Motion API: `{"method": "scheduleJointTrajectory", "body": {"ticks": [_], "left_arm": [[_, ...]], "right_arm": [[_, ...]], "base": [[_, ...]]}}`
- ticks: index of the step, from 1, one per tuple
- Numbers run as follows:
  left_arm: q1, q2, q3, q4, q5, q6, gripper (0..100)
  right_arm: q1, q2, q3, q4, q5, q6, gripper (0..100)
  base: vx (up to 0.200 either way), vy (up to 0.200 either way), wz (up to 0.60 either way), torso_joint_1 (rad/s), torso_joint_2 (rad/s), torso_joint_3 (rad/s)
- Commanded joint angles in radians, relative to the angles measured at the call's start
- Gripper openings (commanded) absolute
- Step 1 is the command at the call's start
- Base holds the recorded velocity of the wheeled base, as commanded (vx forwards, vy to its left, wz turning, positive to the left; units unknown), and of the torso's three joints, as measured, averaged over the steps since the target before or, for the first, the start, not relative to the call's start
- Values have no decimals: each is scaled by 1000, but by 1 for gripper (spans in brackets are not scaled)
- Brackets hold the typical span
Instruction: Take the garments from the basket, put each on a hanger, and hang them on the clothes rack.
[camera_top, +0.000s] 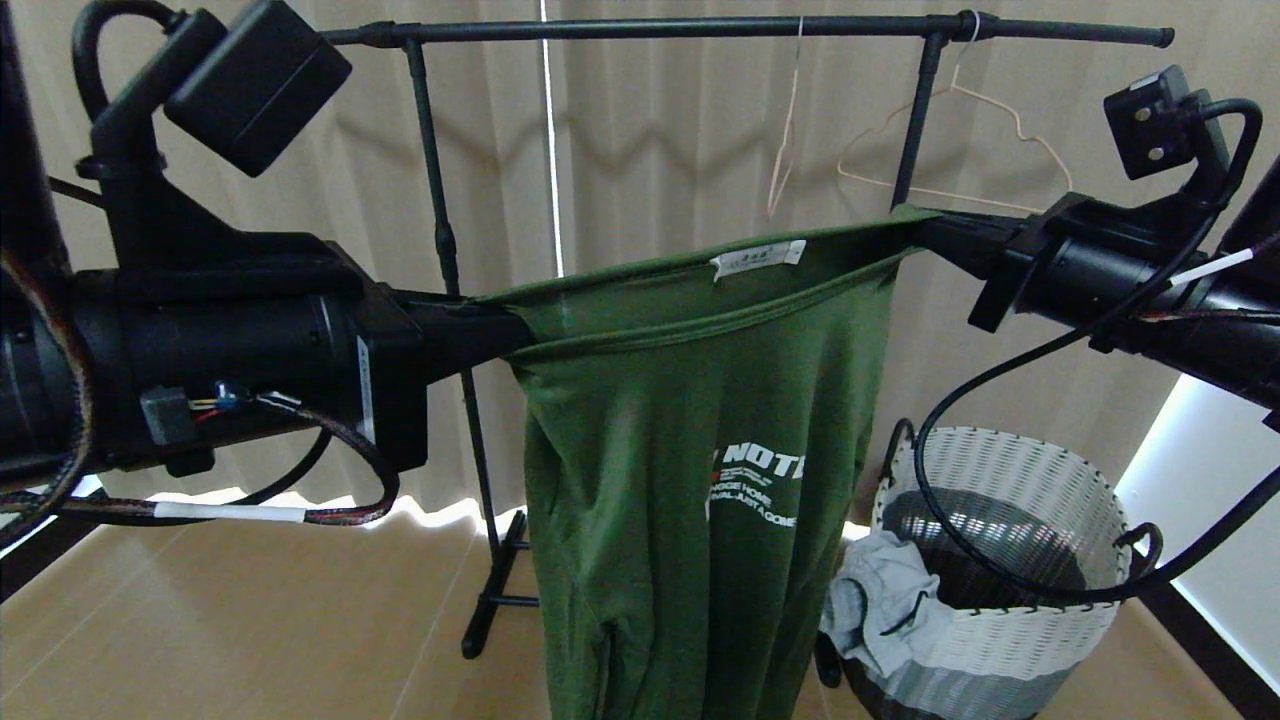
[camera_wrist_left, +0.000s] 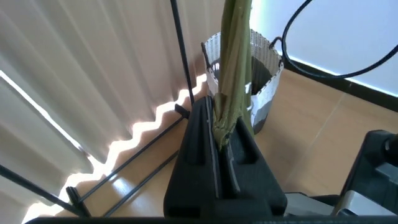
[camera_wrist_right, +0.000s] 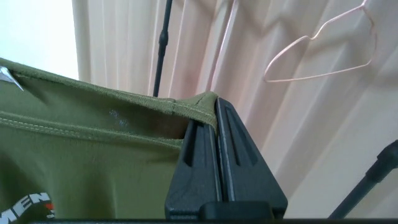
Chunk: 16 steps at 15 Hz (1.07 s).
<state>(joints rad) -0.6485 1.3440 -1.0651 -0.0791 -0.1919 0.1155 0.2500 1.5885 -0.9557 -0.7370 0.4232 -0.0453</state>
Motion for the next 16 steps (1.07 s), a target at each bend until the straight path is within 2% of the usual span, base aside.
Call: {"method": "scheduleJointTrajectory", "body": {"ticks": [1,8,11,16], "left_arm": [[0,0,-7,-2,0,1,0],[4,6,-19,-2,5,1,0],[15,40,-59,-4,19,0,0],[61,170,-142,-48,152,1,0]], "right_arm": [[0,-7,2,2,-1,-1,0],[-5,-36,-6,11,-1,1,0],[-6,-70,6,18,-1,1,0],[-6,-190,46,171,2,2,0]], "base": [[0,0,0,0,0,0],[0,0,0,0,0,0],[0,0,0,0,0,0],[0,0,0,0,0,0]]}}
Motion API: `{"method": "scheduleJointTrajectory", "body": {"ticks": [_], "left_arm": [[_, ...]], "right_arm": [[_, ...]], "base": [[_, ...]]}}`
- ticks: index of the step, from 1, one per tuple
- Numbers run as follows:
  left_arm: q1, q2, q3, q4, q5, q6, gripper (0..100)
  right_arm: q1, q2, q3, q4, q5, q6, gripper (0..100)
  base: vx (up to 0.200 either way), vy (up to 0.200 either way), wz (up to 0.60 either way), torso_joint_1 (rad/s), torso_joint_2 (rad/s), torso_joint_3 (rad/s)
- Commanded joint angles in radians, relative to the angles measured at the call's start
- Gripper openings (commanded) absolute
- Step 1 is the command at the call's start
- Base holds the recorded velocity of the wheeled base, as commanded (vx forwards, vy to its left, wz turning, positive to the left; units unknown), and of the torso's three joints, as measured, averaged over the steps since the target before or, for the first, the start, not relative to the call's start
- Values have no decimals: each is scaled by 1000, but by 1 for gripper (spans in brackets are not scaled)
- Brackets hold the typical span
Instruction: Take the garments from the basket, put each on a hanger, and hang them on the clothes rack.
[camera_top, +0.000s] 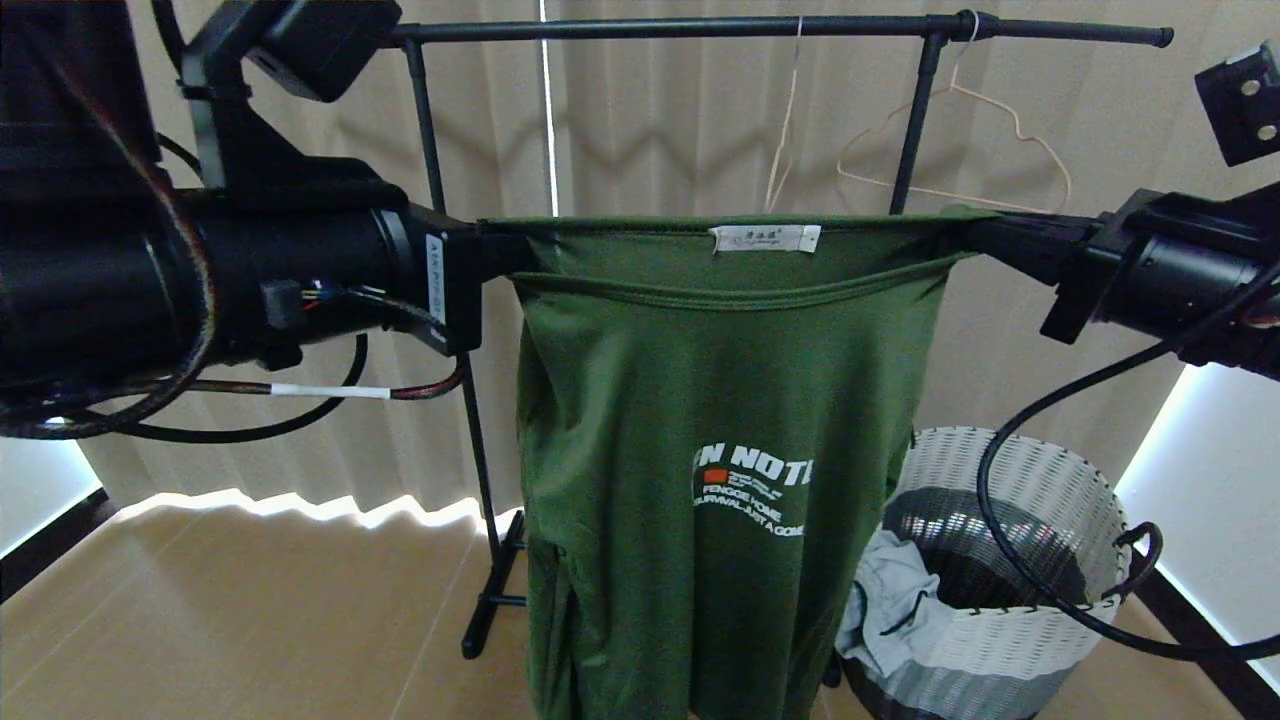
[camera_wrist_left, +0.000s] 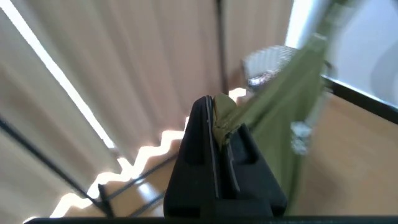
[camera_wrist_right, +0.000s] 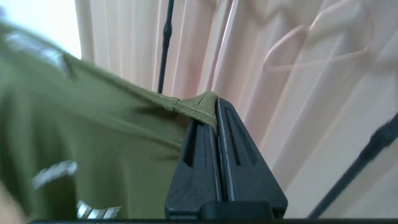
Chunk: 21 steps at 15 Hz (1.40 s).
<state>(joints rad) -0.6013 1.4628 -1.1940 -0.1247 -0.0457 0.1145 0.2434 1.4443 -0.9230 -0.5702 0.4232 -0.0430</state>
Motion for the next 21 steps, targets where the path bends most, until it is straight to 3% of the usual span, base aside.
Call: {"method": "scheduleJointTrajectory", "body": {"ticks": [1,4,16,21], "left_arm": [[26,77,-21,-23,21,2,0],[28,108,-33,-87,49,-1,0],[21,74,14,-90,50,-2,0],[21,59,-32,-96,50,-4,0]], "right_arm": [[0,-67,56,12,3,-2,0],[7,-96,148,9,3,-2,0],[13,-81,170,9,2,-3,0],[13,-62,110,-2,0,-2,0]], "base": [[0,0,0,0,0,0],[0,0,0,0,0,0],[0,0,0,0,0,0],[0,0,0,0,0,0]]}}
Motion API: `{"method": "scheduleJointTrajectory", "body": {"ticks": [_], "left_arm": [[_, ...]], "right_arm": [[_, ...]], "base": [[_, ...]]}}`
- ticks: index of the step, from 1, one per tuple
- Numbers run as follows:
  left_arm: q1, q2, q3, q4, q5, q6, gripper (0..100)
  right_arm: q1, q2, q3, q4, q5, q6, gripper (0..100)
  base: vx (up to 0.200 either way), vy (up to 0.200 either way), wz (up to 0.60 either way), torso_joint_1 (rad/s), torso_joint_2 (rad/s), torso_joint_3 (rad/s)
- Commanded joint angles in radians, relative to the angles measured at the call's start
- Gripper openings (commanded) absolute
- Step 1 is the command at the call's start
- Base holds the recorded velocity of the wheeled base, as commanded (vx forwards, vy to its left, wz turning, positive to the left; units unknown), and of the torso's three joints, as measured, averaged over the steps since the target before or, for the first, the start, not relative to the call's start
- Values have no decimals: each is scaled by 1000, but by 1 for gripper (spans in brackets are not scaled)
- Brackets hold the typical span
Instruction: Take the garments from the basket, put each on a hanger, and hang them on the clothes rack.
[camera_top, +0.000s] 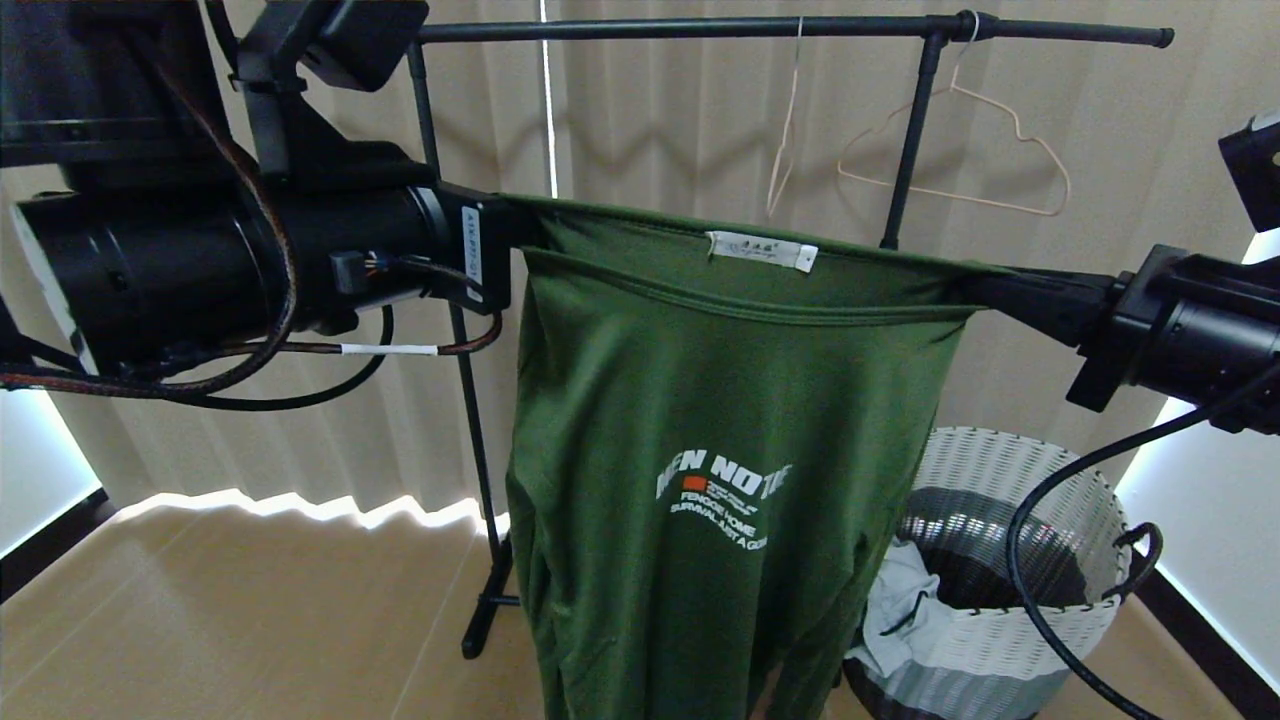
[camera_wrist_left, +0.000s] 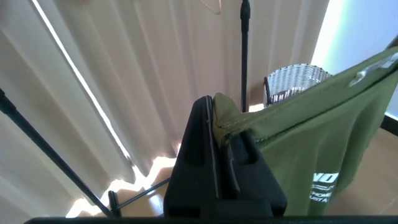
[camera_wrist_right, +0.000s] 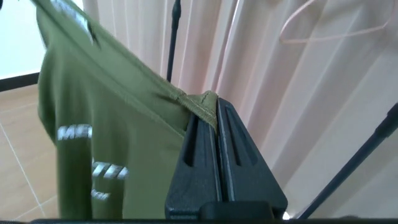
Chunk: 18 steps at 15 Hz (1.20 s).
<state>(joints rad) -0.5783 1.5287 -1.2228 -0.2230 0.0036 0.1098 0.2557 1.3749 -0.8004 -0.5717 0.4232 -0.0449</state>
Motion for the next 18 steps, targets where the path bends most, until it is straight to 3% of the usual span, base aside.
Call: {"method": "scheduleJointTrajectory", "body": {"ticks": [1,9,16,17,18], "left_arm": [[-2,-10,0,1,-1,1,0],[-2,-36,-11,1,-1,2,0],[0,-36,3,1,-1,1,0],[0,-36,16,1,-1,1,0],[0,-38,28,1,-1,2,0]], "right_arm": [[0,7,-34,0,0,0,0],[-1,33,-143,12,3,2,0],[0,27,-106,36,0,2,0],[-1,24,-102,46,0,2,100],[-1,23,-88,41,0,2,100]], "base": [[0,0,0,0,0,0],[0,0,0,0,0,0],[0,0,0,0,0,0],[0,0,0,0,0,0],[0,0,0,0,0,0]]}}
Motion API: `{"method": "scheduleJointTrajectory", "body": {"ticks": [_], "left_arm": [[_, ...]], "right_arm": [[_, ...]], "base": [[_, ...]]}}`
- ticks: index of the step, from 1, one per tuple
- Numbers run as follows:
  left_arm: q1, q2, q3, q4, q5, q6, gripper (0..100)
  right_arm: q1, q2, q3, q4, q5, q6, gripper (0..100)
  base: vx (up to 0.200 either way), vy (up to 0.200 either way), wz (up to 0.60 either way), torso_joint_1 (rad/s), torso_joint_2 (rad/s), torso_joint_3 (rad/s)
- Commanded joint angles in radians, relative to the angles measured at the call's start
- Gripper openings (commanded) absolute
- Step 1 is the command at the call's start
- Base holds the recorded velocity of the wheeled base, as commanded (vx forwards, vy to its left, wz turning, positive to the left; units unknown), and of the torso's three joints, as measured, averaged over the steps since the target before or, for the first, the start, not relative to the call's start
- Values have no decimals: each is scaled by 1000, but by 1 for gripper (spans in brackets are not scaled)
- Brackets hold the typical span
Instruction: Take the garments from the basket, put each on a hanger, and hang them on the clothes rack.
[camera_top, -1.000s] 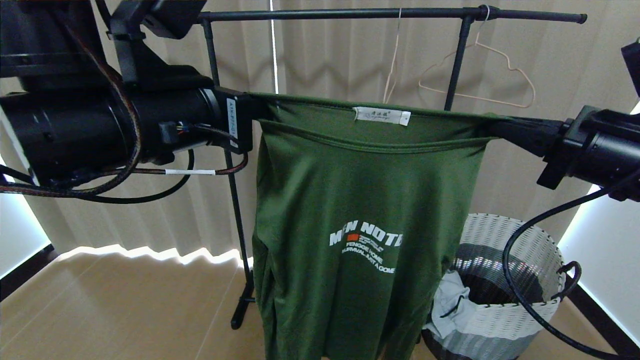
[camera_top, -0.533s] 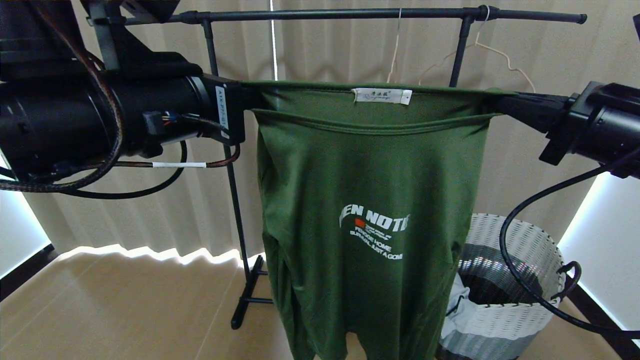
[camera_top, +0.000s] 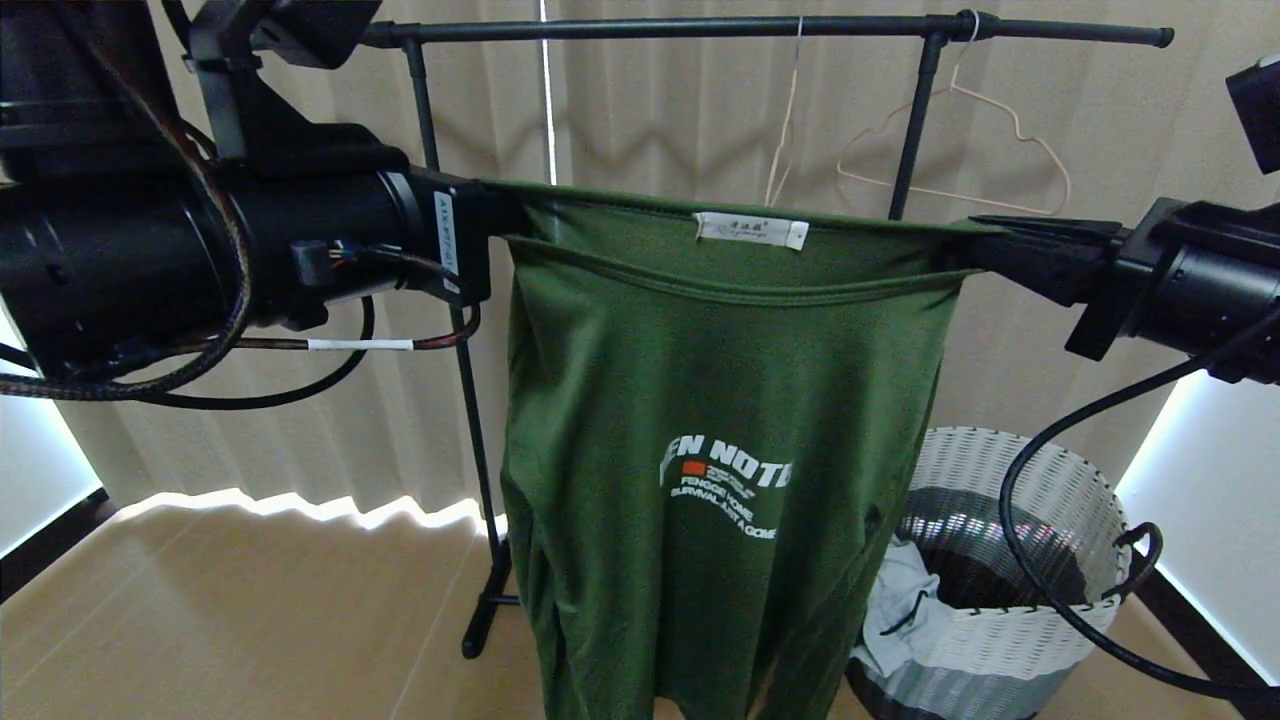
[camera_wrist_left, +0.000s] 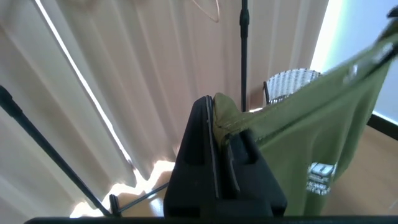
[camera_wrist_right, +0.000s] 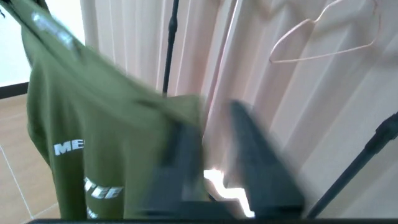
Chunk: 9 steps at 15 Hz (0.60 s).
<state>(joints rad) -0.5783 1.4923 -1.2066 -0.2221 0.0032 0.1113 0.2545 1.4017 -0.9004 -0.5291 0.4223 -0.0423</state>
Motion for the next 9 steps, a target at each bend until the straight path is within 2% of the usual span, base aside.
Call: {"method": "scheduleJointTrajectory", "body": {"ticks": [1,3,5,9], "left_arm": [[3,-7,22,0,0,1,0],[9,-9,35,1,4,1,0],[37,-9,64,0,46,10,0],[71,-7,154,-45,57,19,0]], "right_arm": [[0,-6,29,-8,3,-1,100],[2,-29,78,-8,4,-1,100],[11,-52,126,-11,9,4,100],[95,-98,175,-9,10,116,100]], "base": [[0,0,0,0,0,0],[0,0,0,0,0,0],[0,0,0,0,0,0],[0,0,0,0,0,0]]}}
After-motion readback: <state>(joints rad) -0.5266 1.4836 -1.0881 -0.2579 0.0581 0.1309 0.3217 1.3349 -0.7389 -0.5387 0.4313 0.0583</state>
